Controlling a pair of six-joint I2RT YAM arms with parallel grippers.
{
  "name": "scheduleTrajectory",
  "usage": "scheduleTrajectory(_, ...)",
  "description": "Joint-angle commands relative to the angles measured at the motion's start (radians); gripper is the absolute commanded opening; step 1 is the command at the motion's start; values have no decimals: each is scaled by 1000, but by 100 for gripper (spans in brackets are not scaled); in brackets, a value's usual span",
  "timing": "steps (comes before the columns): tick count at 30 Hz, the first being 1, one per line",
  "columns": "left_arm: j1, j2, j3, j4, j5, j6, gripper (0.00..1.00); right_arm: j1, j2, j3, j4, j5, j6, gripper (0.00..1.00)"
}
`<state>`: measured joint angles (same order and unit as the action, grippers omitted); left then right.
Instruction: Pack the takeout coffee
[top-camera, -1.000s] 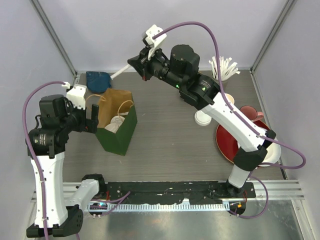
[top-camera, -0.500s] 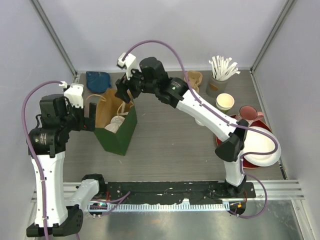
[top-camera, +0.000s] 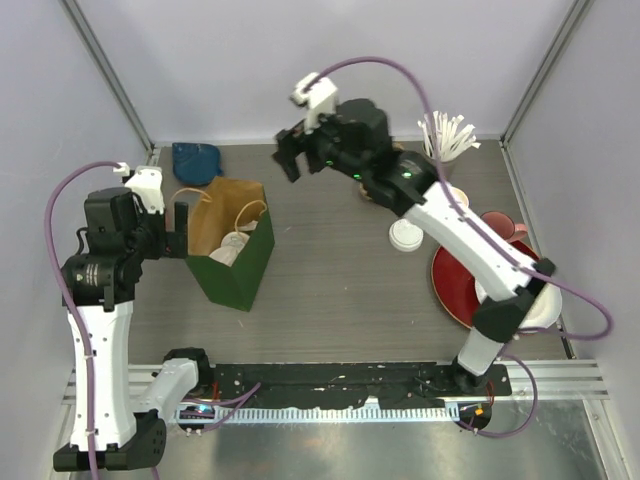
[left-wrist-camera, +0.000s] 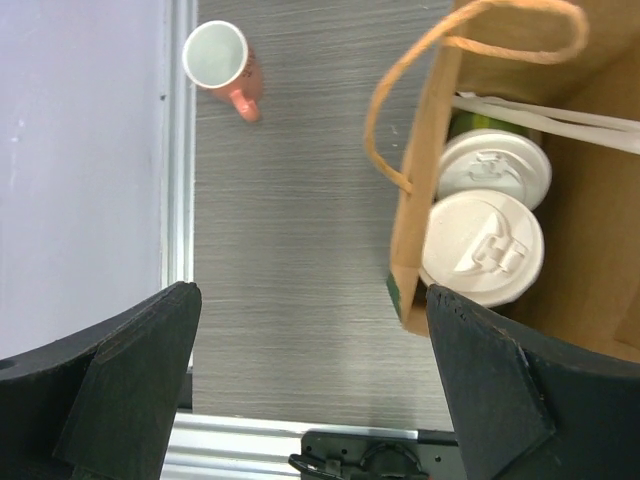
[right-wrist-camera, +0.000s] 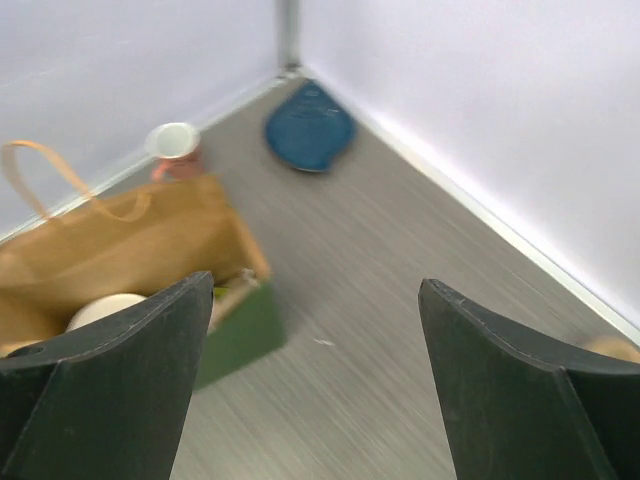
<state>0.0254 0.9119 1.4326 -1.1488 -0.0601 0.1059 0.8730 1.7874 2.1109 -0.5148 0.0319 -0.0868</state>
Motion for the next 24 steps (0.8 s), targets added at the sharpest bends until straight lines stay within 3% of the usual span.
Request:
scheduleTrajectory(1,5,1,-23,95,-154,-49,100,-190,-248,-234,82,146,79,89)
scheduleTrajectory(6,27,-5,-72,165,-230,-89,100,-347,-546,-678,163,327,136,90)
scheduleTrajectory(12,88,44,-165,300,-282,-167,100,-397,-773,-1110,314,391,209,90)
scheduleTrajectory(17,151,44,-294,406,-267,-239,100,-399,-861,-1238,331,477,228,89)
scheduleTrajectory(24,189,51,-452,535,-259,-264,100,-401,-938,-1417,427,484,208,89)
